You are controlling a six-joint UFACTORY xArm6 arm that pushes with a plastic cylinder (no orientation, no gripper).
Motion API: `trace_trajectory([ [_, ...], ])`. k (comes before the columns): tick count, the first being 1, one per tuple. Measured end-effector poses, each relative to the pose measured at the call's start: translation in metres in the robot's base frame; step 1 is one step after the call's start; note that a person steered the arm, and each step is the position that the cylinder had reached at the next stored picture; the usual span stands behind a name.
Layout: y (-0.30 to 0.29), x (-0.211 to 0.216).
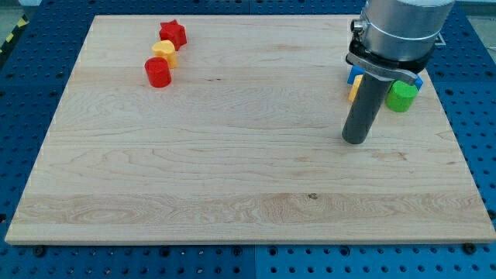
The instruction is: Move your arm towards the red circle
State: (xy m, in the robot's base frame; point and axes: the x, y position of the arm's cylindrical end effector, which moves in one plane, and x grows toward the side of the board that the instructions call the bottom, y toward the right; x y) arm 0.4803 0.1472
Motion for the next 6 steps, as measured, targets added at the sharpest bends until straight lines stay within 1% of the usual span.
trace_trajectory([
  [1,0.002,-0.001],
  [2,-0.007,-0.025],
  [4,-0.129,-0.104],
  [5,-0.142,-0.12],
  [6,-0.177,-0.126],
])
